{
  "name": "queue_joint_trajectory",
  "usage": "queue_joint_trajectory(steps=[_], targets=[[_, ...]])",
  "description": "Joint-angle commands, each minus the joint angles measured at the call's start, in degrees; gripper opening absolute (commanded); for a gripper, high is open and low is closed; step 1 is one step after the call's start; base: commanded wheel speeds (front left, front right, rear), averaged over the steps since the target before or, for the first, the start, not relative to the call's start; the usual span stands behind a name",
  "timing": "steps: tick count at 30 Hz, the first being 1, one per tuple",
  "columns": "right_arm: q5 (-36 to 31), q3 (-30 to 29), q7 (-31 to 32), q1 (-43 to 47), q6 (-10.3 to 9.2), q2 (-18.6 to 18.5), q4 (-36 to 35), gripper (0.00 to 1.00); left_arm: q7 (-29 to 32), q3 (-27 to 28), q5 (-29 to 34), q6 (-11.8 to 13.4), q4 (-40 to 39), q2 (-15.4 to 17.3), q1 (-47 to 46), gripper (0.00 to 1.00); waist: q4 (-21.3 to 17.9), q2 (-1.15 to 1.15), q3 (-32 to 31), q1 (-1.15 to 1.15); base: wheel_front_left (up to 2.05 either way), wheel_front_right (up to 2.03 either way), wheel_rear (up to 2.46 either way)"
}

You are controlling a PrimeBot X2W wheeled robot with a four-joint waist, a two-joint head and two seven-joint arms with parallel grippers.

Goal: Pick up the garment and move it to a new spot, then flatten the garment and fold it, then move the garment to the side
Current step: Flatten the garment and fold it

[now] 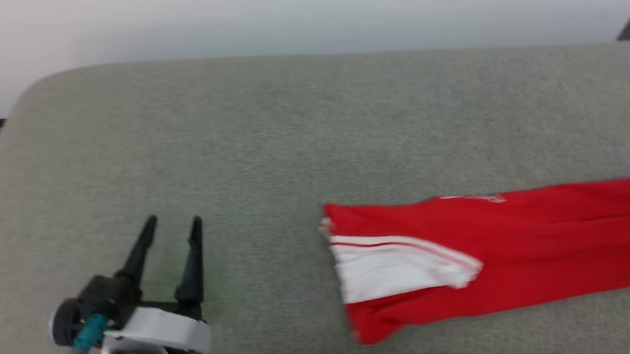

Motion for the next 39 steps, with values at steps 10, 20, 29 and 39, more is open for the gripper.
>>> queue_joint_trajectory(steps=[10,20,29,39], targets=[[-6.5,-10.4,-5.6,-4.3,-0.06,-6.0,6.4,0.0,0.0,2.9,0.8,-0.2,-3.1,1.5,-2.8,1.0,-6.5,0.0,6.1,0.0,0.0,0.0,0.0],[-2.6,-4.1,-2.4,0.2,-0.04,-4.5,-4.3,0.0,0.0,2.2,2.0,-0.2,-2.0,0.8,-0.9,1.0,-5.7,0.0,3.6,0.0,0.0,0.0,0.0],[4.9,5.2,6.5,6.8,-0.02,2.3,-29.6,0.0,0.0,2.2,1.0,-0.2,-1.2,-0.9,1.4,1.0,-4.1,0.0,0.8,0.0,0.0,0.0,0.0],[-1.4,18.9,9.6,2.4,-0.02,9.0,-34.6,0.0,0.0,1.8,-0.2,-0.2,-1.1,-2.0,1.5,1.0,-1.0,0.0,1.0,0.0,0.0,0.0,0.0]])
